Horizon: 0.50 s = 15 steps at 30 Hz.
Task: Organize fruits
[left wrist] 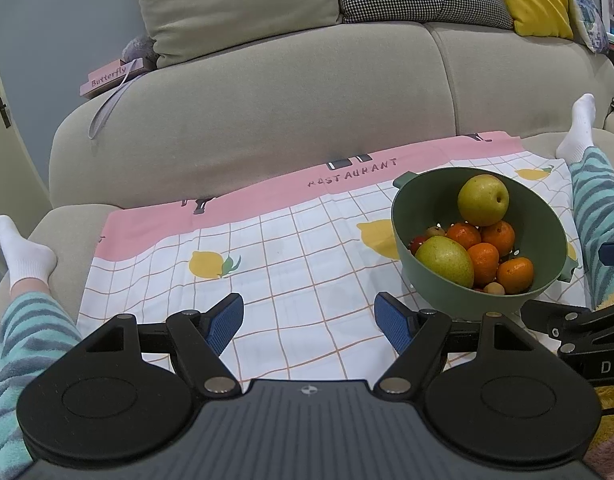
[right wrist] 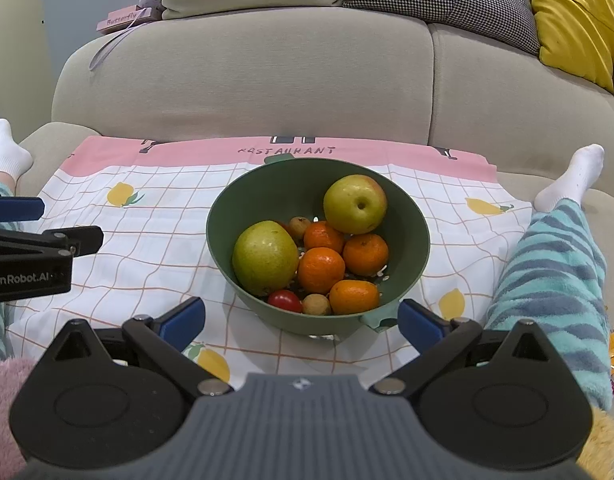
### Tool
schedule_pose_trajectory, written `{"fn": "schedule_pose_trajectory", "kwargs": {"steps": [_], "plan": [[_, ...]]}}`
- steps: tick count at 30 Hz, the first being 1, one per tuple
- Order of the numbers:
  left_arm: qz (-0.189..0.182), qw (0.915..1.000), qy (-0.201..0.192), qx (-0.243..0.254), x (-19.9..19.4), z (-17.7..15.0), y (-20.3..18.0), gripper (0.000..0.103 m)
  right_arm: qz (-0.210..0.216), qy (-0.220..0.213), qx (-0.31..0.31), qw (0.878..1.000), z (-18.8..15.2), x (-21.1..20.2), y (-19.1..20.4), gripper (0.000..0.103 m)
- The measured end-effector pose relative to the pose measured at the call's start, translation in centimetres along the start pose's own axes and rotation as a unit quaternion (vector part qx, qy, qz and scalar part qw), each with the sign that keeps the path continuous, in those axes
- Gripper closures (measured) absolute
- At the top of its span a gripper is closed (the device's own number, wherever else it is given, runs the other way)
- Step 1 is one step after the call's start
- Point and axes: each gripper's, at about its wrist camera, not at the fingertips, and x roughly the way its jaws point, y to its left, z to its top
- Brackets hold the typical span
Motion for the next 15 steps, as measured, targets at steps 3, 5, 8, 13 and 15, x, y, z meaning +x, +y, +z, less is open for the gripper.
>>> {"fn": "schedule_pose_trajectory", "kwargs": {"steps": [3,5,8,13,15], "plan": [[0.0,1.0,0.0,0.0,-0.01,0.0,0.01,0.016,0.0,0.0,0.0,1.0,0.01,0.03,0.01,0.004],[0.0,1.0,0.0,-0.001,0.0,0.06,0.02,0.016,0.0,0.0,0.0,1.0,0.01,0.03,0.01,0.004],[0.0,1.0,-0.002,-0.004,-0.14,0.19,0.13,0.016,0.0,0.0,0.0,1.0,0.02,0.04,0.02,0.004],[-0.003,0.9999,-0.005,-0.011,-0.27,0.18,0.11,0.016,0.0,0.002,-0.001,1.0,-0.09,0.14,-0.01,0.004],[-0.003,0.9999,-0.004,-0.014,-0.26,0.18,0.09,0.016,0.0,0.003,-0.001,1.0,-0.18,0.2,-0.02,0.004]]}}
